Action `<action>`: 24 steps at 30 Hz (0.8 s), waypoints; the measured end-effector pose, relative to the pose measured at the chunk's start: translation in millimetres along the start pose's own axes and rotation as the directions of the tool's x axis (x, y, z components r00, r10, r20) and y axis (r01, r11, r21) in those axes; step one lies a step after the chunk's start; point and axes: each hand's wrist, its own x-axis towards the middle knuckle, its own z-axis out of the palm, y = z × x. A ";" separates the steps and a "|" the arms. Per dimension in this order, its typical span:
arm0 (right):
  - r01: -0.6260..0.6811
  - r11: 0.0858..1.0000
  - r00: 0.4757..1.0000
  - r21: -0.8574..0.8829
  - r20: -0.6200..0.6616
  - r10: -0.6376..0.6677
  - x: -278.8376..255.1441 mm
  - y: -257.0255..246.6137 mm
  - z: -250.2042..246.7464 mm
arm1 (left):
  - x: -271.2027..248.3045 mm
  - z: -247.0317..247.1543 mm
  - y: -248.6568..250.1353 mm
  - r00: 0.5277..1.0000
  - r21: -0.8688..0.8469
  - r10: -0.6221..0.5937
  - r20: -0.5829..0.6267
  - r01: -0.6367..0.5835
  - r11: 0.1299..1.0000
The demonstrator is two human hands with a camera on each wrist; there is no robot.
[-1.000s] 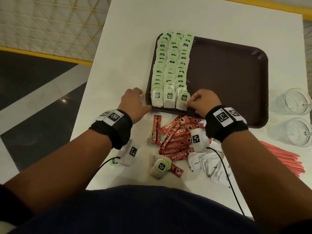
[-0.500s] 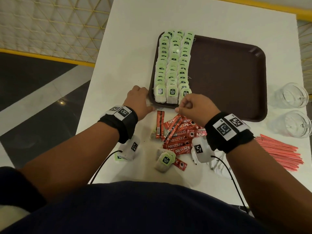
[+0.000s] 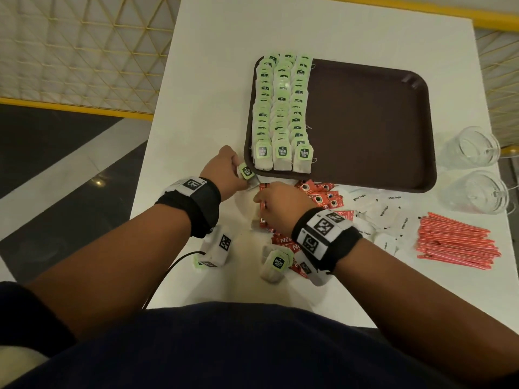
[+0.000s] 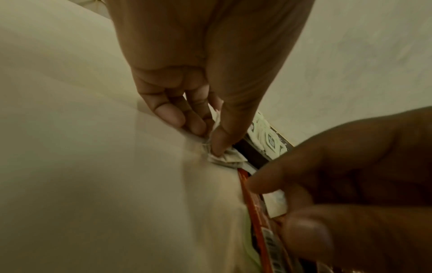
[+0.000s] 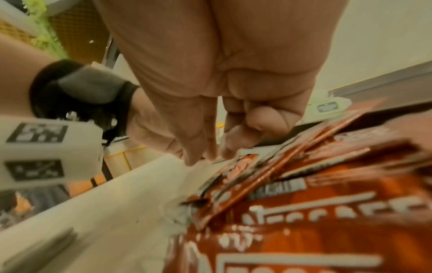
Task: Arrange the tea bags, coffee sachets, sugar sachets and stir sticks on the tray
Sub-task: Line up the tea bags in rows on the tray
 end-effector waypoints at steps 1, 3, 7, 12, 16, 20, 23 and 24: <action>-0.012 0.999 1.000 -0.041 0.011 0.013 3.0 -4.1 3.3 | -1.0 -1.0 -0.7 1.000 -0.007 -0.003 0.001 0.003 1.000; -0.045 0.993 0.999 -0.109 0.012 0.046 6.6 -9.6 9.0 | -3.0 -3.4 -2.7 1.000 -0.012 -0.010 0.002 0.010 1.000; -0.082 0.975 0.997 -0.207 -0.017 0.080 8.8 -11.5 12.2 | -8.8 -6.6 -6.4 1.000 -0.036 0.003 0.008 -0.002 0.999; -0.116 0.971 0.993 -0.207 0.000 0.119 12.1 -8.8 7.2 | -16.5 -11.4 -7.9 0.995 0.035 0.069 0.074 -0.072 0.997; -0.144 0.968 0.989 -0.207 0.010 0.149 15.3 -8.7 6.0 | -24.4 -16.4 -8.4 0.988 0.017 0.082 0.134 -0.085 0.996; -0.150 0.961 0.986 -0.234 0.030 0.162 17.1 -9.2 5.0 | -28.3 -20.3 -12.1 0.987 0.048 0.067 0.148 -0.075 0.996; -0.152 0.952 0.988 -0.265 -0.005 0.156 15.9 -10.2 6.7 | -30.5 -21.2 -12.4 0.985 0.049 0.065 0.160 -0.074 0.996; -0.158 0.947 0.987 -0.278 -0.030 0.156 15.1 -10.1 7.0 | -31.5 -21.2 -11.7 0.983 0.053 0.067 0.169 -0.077 0.996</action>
